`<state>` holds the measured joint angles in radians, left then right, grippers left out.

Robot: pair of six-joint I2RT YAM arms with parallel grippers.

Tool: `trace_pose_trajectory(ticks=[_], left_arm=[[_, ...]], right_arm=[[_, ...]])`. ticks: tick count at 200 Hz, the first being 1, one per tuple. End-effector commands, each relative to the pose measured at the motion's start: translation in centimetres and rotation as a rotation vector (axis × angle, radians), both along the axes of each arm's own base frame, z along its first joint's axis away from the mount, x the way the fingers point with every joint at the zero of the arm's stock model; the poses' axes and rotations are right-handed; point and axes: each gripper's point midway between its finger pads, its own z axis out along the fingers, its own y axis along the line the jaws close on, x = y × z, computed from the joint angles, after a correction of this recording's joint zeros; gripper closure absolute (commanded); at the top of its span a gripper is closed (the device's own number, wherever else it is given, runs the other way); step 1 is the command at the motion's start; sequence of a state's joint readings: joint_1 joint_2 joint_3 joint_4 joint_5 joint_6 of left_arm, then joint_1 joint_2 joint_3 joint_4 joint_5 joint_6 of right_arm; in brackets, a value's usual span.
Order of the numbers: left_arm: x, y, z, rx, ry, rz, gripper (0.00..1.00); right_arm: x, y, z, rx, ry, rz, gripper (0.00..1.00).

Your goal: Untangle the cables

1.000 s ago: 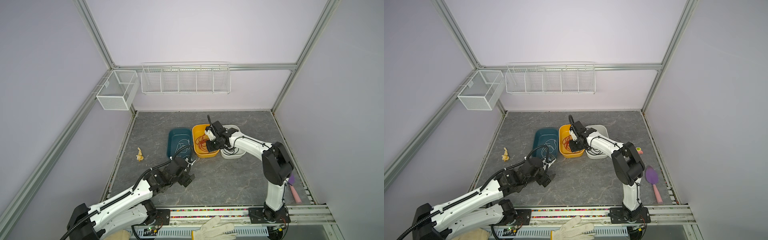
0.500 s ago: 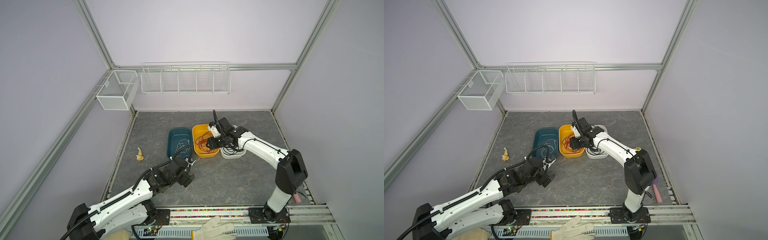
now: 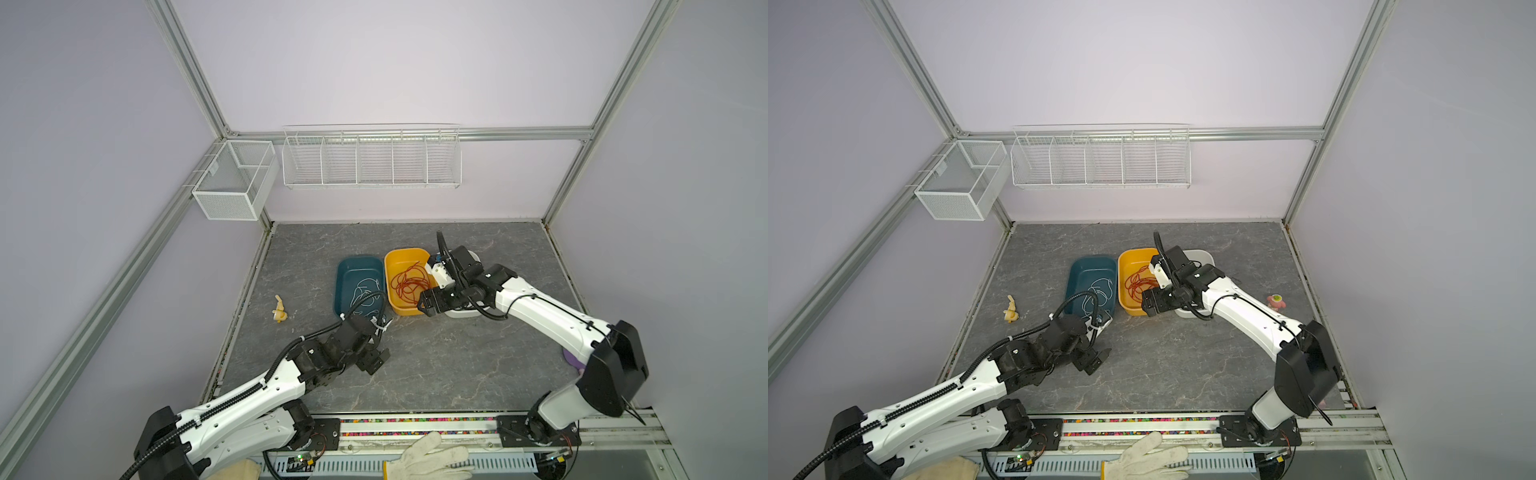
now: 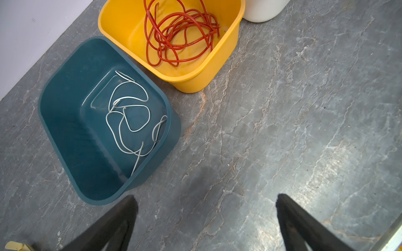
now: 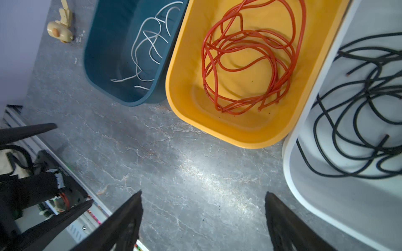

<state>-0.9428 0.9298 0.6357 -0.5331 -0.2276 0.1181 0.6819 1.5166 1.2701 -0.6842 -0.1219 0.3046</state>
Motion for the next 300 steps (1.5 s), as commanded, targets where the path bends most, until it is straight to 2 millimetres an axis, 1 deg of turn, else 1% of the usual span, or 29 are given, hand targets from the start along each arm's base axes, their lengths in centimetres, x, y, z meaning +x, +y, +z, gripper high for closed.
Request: trace_pose_trajectory(ticks=[1, 5, 8, 14, 17, 20, 33, 43, 59, 82, 104, 121, 145, 167, 182, 184, 186, 202, 216, 227, 234, 237, 250, 270, 285, 291, 300], left_arm=[[-0.1, -0.2, 0.5, 0.007, -0.006, -0.021, 0.01], [-0.1, -0.2, 0.5, 0.007, -0.007, -0.02, 0.01], [-0.1, -0.2, 0.6, 0.005, -0.008, -0.02, 0.01], [-0.1, -0.1, 0.6, 0.005, -0.008, -0.018, 0.01], [-0.1, -0.1, 0.6, 0.006, -0.009, -0.018, 0.01], [-0.1, -0.1, 0.6, 0.005, -0.009, -0.018, 0.01], [-0.1, -0.1, 0.6, 0.005, -0.011, -0.017, 0.01], [0.0, -0.1, 0.7, 0.003, -0.013, -0.011, 0.01], [0.3, 0.0, 0.9, -0.005, -0.021, 0.01, 0.01], [0.8, 0.1, 1.5, -0.033, -0.039, 0.058, 0.01], [0.9, 0.1, 2.0, -0.061, -0.05, 0.07, 0.01], [1.3, 0.4, 2.3, -0.082, -0.068, 0.107, 0.01], [1.0, 0.0, 2.6, -0.111, -0.073, 0.085, 0.01], [1.2, 0.2, 3.1, -0.133, -0.1, 0.091, 0.01], [1.5, 0.6, 3.5, -0.134, -0.144, 0.101, 0.01], [1.6, 0.7, 3.6, -0.133, -0.152, 0.105, 0.01], [1.7, 0.7, 3.7, -0.137, -0.159, 0.109, 0.01], [3.0, 2.1, 5.1, -0.165, -0.246, 0.214, 0.01], [4.4, 3.9, 6.5, -0.191, -0.332, 0.348, 0.01], [5.2, 5.5, 7.1, -0.196, -0.378, 0.444, 0.01], [5.7, 6.3, 7.0, -0.209, -0.383, 0.485, 0.01], [6.0, 7.1, 7.1, -0.201, -0.398, 0.525, 0.01], [6.9, 8.9, 6.8, -0.213, -0.4, 0.609, 0.01], [8.0, 11.4, 6.6, -0.247, -0.409, 0.721, 0.01], [8.5, 12.0, 5.7, -0.285, -0.379, 0.739, 0.01], [8.5, 12.3, 6.4, -0.327, -0.401, 0.744, 0.01], [8.8, 12.8, 6.4, -0.357, -0.421, 0.771, 0.01]], right_arm=[[-1.4, -1.3, 1.6, 0.006, -0.037, 0.002, 0.03], [-1.5, -1.5, 1.8, 0.009, -0.045, -0.001, 0.0], [-1.6, -1.6, 2.0, 0.01, -0.049, -0.004, 0.03], [-1.8, -1.9, 2.3, 0.012, -0.058, -0.012, 0.05], [-1.9, -2.1, 2.5, 0.012, -0.062, -0.016, 0.1], [-1.9, -2.3, 2.7, 0.012, -0.067, -0.02, 0.12], [-2.0, -3.4, 3.5, -0.004, -0.1, -0.056, 0.12], [-2.0, -4.6, 4.2, -0.027, -0.137, -0.099, 0.12], [-1.8, -6.6, 5.8, -0.045, -0.222, -0.168, 0.12], [-2.1, -8.6, 7.8, -0.035, -0.31, -0.224, 0.12], [-2.4, -10.5, 8.5, -0.046, -0.36, -0.284, 0.12], [-2.9, -11.5, 9.1, -0.038, -0.389, -0.311, 0.12], [-4.0, -13.4, 10.8, -0.007, -0.467, -0.352, 0.11], [-5.1, -15.5, 12.3, 0.042, -0.586, -0.398, 0.11], [-5.7, -17.1, 12.5, 0.078, -0.675, -0.448, 0.11], [-5.8, -17.4, 12.8, 0.086, -0.691, -0.46, 0.11], [-5.8, -17.6, 12.1, 0.079, -0.692, -0.467, 0.11], [-6.3, -19.5, 11.4, 0.086, -0.762, -0.54, 0.11], [-6.5, -20.7, 10.9, 0.087, -0.806, -0.59, 0.11], [-6.6, -21.4, 10.5, 0.097, -0.825, -0.626, 0.11], [-6.6, -21.5, 10.3, 0.104, -0.837, -0.632, 0.11], [-6.6, -21.5, 10.2, 0.106, -0.839, -0.633, 0.11], [-6.5, -21.5, 10.1, 0.11, -0.859, -0.63, 0.11], [-6.1, -21.6, 9.9, 0.068, -0.868, -0.633, 0.11], [-5.7, -21.5, 9.4, 0.04, -0.844, -0.637, 0.11], [-5.7, -21.2, 9.3, 0.042, -0.833, -0.628, 0.11], [-5.5, -20.8, 9.1, 0.043, -0.819, -0.615, 0.11]])
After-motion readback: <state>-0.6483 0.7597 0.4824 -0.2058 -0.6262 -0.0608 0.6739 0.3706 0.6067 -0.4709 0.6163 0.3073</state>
